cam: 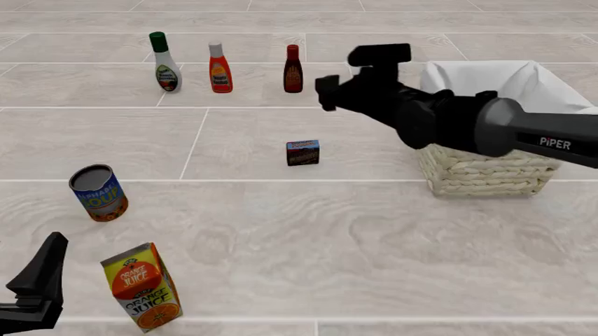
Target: Pick the chocolate pudding and place it in the basket.
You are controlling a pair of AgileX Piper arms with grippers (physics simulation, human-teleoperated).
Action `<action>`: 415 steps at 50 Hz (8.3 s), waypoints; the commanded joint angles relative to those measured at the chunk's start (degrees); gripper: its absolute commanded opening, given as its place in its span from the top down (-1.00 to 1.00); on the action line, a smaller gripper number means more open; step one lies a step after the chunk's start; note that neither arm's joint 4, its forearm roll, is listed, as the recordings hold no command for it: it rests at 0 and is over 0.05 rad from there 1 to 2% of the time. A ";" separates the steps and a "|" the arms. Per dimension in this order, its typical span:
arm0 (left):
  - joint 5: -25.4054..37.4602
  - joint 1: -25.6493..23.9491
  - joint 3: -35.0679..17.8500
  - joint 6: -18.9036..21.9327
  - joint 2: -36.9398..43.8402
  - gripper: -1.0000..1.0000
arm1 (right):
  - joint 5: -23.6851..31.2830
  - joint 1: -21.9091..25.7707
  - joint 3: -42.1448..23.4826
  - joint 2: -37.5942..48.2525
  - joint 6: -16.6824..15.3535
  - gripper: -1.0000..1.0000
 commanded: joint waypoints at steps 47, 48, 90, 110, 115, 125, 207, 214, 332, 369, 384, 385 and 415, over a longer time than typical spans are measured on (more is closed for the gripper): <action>0.00 0.00 0.00 0.00 0.00 -1.00 | 37.89 -3.53 -43.19 23.46 5.39 -1.00; 0.00 0.00 0.00 0.00 0.00 -1.00 | 38.79 -3.50 -44.19 23.91 5.69 -1.00; 0.00 0.00 0.00 0.00 0.00 -1.00 | 59.31 -7.51 -64.95 36.21 25.43 -1.00; 0.00 0.00 0.00 0.00 0.00 -1.00 | 59.22 -9.47 -60.95 35.22 36.00 -1.00; 0.00 0.00 0.00 0.00 0.00 -1.00 | 58.48 -9.62 -59.12 34.38 38.41 -1.00; 0.00 0.00 0.00 0.00 0.00 -1.00 | 57.73 -9.14 -55.33 32.98 45.29 -1.00; 0.00 0.00 0.00 0.00 0.00 -1.00 | 48.02 0.44 -48.72 35.60 66.64 -1.00; 0.00 0.00 0.00 0.00 0.00 -1.00 | 48.14 0.41 -49.86 37.01 67.39 -1.00; 0.00 0.00 0.00 0.00 0.00 -1.00 | 51.17 -1.53 -58.91 43.37 64.52 1.00; 0.00 0.00 0.00 0.00 0.00 -1.00 | 48.42 -6.14 -63.12 37.48 50.77 1.00; 0.00 0.00 0.00 0.00 0.00 -1.00 | 45.62 -6.89 -63.39 34.62 46.58 1.00; 0.00 0.00 0.00 0.00 0.00 -1.00 | 45.55 -6.77 -63.51 34.55 46.34 1.00; 0.00 0.00 0.00 0.00 0.00 -1.00 | 32.35 -10.22 -45.95 17.80 26.43 1.00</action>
